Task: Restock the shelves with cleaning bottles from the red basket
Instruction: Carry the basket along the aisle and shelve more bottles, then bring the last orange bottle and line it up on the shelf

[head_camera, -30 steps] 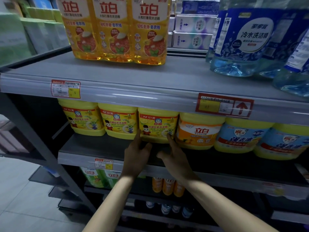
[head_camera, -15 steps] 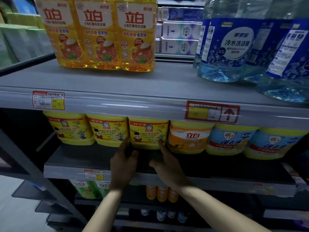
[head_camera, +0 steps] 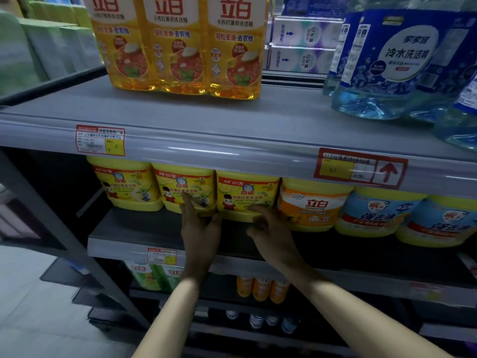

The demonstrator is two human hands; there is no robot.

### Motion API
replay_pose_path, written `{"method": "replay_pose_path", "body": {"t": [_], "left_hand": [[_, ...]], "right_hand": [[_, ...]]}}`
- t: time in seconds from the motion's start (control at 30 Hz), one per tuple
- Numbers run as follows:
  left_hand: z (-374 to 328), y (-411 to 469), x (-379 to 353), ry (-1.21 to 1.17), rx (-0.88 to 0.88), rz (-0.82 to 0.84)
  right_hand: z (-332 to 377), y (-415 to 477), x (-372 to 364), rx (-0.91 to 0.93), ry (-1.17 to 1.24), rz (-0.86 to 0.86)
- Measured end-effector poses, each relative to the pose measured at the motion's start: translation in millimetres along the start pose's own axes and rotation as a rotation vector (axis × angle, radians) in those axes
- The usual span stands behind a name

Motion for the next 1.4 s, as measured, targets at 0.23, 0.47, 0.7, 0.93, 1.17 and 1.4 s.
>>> {"method": "replay_pose_path", "body": {"t": [0.23,0.47,0.7,0.93,1.17,1.4], "left_hand": [[-3,-8,7,0.104,-0.027,0.056],[-25,-52,-12,0.391,-0.075,0.129],[-53,-134,-79,0.618,-0.214,0.261],[-57,-267,-213,0.825,-0.299,0.508],[-51,-428,-350,0.943,-0.582,0.741],[-1,-583,-456,1.073,-0.65,1.018]], "right_hand": [[3,-1,1,0.028,-0.095,0.04],[-6,-29,31,0.088,-0.293,0.155],[-50,-94,126,0.014,-0.406,0.122],[-120,-213,258,-0.18,-0.612,0.055],[-202,-357,369,-0.259,-0.724,-0.064],[-287,-505,440,-0.518,-0.705,-0.127]]}}
Point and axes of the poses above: each hand's wrist, its own y-axis towards the middle knuckle, its own x-axis out of the back of the hand, z = x × y, the point moved 9 cm from there along y, towards the middle knuckle, and after that the axes turned 6 degrees about x, right-handed, at the moved point
